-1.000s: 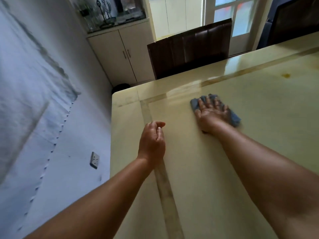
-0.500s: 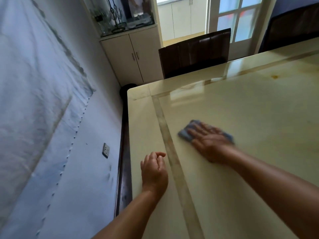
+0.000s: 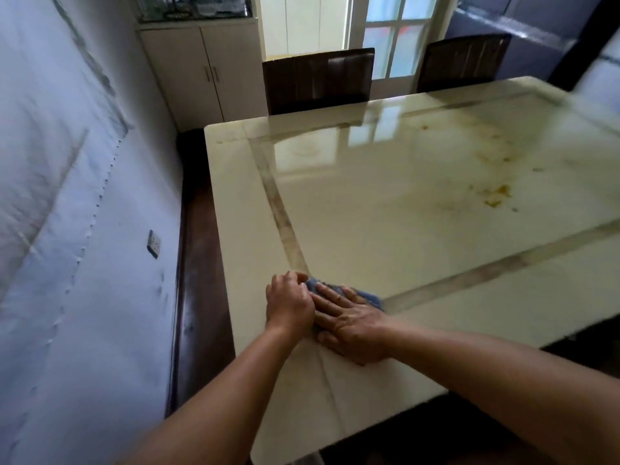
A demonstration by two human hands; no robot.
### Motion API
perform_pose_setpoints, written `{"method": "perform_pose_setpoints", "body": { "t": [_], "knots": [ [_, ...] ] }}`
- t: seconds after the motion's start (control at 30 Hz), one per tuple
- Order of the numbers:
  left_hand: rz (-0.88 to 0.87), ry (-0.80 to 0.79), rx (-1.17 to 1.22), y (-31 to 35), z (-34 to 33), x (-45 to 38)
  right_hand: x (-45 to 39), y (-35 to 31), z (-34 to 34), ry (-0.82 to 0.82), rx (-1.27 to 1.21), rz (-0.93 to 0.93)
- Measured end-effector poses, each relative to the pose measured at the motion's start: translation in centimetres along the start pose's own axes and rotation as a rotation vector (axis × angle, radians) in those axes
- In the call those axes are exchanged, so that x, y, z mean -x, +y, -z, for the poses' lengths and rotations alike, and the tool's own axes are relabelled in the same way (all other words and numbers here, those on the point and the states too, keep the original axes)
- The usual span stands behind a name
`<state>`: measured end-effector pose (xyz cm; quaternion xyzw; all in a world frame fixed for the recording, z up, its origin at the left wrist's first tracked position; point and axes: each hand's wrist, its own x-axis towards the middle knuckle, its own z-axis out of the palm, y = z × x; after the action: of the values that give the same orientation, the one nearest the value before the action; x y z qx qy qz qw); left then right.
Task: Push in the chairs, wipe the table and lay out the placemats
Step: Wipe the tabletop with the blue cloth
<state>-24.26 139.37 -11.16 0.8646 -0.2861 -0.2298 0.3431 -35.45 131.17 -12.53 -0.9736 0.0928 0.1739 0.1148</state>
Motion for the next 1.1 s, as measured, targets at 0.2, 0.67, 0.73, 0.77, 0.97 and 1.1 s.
{"method": "perform_pose_setpoints", "body": {
  "t": [0.2, 0.67, 0.73, 0.77, 0.97, 1.1],
  "knots": [
    [-0.125, -0.149, -0.073, 2.3, -2.8, 2.7, 4.4, 6.1, 0.9, -0.023, -0.088, -0.323],
    [-0.123, -0.016, -0.121, 9.1, -12.3, 1.9, 11.4, 15.1, -1.0, -0.032, 0.067, -0.142],
    [-0.101, 0.029, -0.129, 10.8, -13.7, 0.9, 12.0, 18.6, -0.8, -0.016, 0.038, -0.204],
    [-0.079, 0.055, -0.137, 12.1, -14.8, 0.4, 12.4, 21.3, -0.5, 0.005, 0.023, -0.225],
    [0.05, 0.148, -0.284, 17.0, -19.4, -1.7, 14.5, 34.6, 1.1, 0.075, -0.117, -0.484],
    [0.113, 0.176, -0.246, 19.0, -21.8, -3.0, 12.6, 38.7, 2.1, 0.163, -0.222, -0.716]
  ]
}}
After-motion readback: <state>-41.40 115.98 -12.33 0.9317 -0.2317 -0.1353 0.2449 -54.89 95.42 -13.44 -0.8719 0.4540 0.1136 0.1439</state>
